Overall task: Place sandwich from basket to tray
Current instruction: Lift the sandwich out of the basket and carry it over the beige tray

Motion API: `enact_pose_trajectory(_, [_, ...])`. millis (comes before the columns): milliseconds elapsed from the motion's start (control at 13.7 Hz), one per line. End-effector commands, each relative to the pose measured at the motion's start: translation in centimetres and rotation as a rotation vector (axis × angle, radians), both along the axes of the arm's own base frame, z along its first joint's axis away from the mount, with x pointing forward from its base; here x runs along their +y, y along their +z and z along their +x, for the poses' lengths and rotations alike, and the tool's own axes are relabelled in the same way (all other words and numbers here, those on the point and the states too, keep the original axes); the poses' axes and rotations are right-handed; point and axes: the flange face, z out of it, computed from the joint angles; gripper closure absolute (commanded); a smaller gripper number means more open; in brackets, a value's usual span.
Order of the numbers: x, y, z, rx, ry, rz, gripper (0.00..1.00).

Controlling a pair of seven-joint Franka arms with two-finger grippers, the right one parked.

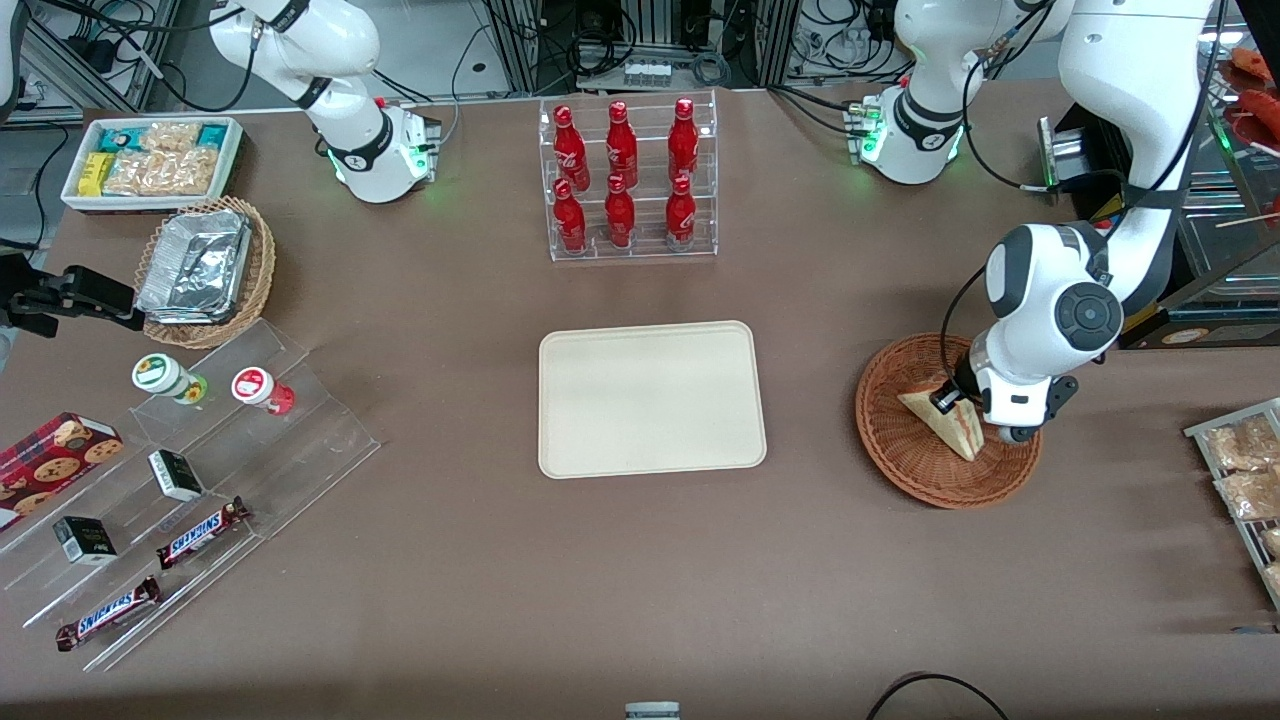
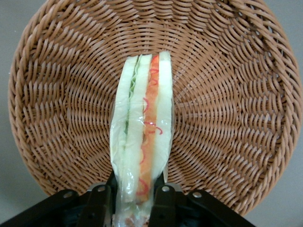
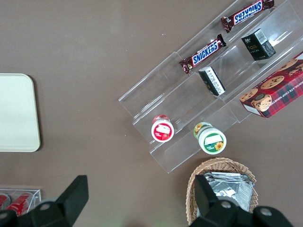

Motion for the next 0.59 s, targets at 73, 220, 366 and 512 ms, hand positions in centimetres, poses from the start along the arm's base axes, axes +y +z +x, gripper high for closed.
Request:
enact_pose_trajectory(73, [-3.3,6.7,1.8,0.047,-0.046,0.02,1.0])
enact_pose_trajectory(220, [-7.0,9.2,2.5,0.052,-0.11,0.02,1.0])
enact_pose_trajectory(366, [-10.9,11.0,2.6,0.034,-0.176,0.014,1.0])
enact_pose_trajectory(512, [-15.9,12.1,2.1,0.029,-0.257,0.011,1.0])
